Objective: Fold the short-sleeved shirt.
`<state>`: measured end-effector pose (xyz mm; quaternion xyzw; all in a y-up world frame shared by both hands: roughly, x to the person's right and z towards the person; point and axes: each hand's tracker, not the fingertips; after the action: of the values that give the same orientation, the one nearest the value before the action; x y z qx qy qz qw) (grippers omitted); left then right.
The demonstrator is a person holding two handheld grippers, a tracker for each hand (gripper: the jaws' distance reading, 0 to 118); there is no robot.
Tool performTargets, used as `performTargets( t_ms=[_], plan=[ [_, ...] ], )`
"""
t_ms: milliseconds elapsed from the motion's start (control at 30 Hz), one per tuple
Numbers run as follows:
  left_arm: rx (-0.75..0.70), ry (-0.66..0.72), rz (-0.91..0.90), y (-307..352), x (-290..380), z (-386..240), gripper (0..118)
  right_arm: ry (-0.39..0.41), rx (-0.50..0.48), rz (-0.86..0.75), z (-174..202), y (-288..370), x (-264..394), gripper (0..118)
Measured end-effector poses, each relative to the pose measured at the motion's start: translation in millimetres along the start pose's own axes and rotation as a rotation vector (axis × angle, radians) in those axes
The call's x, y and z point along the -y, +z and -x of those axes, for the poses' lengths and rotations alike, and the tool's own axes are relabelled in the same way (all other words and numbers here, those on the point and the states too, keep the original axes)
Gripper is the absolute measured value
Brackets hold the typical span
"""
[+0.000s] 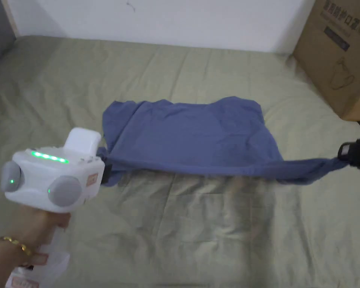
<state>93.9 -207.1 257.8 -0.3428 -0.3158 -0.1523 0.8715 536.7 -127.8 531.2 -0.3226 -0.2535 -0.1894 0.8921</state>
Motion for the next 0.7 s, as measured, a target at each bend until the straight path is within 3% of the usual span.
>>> performTargets(
  t_ms=[267,500,633,667,700],
  plan=[
    [0.024,-0.003,0.138,2.8,86.7,-19.5,4,0.148,0.008,0.283,-14.8,-2.7,100.1,4],
    [0.052,0.010,0.213,21.8,119.4,-14.7,4,0.111,-0.024,0.407,-33.2,6.5,140.4,4],
    [0.049,0.019,0.256,29.5,126.8,-12.2,4,0.171,-0.034,0.445,-27.7,13.0,147.6,4],
    [0.049,0.025,0.253,32.4,128.1,-13.4,5,0.198,-0.031,0.437,-26.2,14.3,148.8,4],
    [0.047,0.046,0.244,34.8,126.5,-11.5,18,0.222,-0.023,0.412,-25.1,16.2,146.3,7]
  ],
)
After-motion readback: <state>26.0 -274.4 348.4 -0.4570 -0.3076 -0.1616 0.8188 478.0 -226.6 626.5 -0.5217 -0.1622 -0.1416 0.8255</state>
